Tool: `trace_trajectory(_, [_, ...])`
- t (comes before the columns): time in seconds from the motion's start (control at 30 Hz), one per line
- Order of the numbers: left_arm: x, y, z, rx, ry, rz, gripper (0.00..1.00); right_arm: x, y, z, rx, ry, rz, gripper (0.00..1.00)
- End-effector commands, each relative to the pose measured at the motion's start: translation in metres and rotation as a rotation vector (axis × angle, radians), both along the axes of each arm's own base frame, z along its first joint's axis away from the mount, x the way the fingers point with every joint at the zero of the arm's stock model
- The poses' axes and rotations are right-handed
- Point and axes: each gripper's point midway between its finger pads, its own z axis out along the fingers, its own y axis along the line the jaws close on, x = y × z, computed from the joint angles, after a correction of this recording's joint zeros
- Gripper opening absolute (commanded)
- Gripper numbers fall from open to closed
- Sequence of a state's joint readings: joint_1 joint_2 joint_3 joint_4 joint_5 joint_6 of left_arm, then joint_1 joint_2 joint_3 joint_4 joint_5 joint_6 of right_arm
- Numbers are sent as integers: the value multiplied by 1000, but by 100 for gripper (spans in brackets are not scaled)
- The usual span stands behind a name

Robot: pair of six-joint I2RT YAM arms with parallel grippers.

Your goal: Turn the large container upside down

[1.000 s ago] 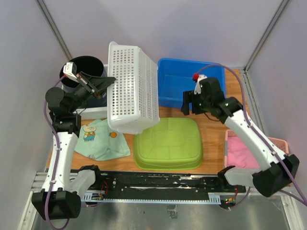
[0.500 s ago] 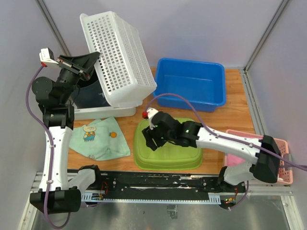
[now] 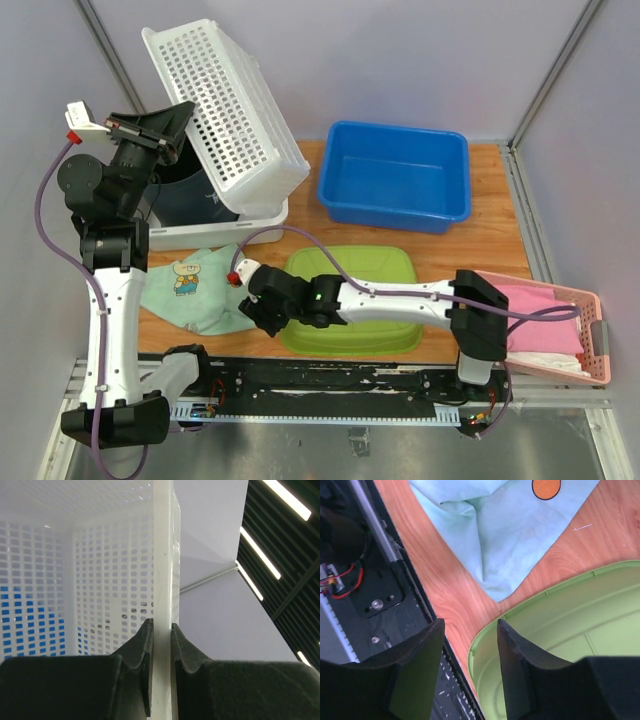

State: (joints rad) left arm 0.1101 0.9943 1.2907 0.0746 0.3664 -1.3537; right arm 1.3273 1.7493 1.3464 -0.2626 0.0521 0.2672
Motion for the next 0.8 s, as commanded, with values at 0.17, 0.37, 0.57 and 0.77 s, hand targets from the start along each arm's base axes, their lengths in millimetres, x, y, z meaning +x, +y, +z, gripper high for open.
trace_trajectory(0.17, [-19, 2, 27, 14, -110, 21, 0, 22, -57, -45, -205, -81, -115, 46])
trace_trajectory(0.37, [-16, -8, 16, 9, -107, -54, 0, 24, -116, -56, -275, -75, -175, 46])
trace_trajectory(0.57, [-20, -31, -1, 99, -82, -198, 0, 17, -132, -39, -284, -72, -154, 47])
trace_trajectory(0.77, [-45, -57, -50, 204, -14, -383, 0, 24, -155, 21, -140, -133, -252, 64])
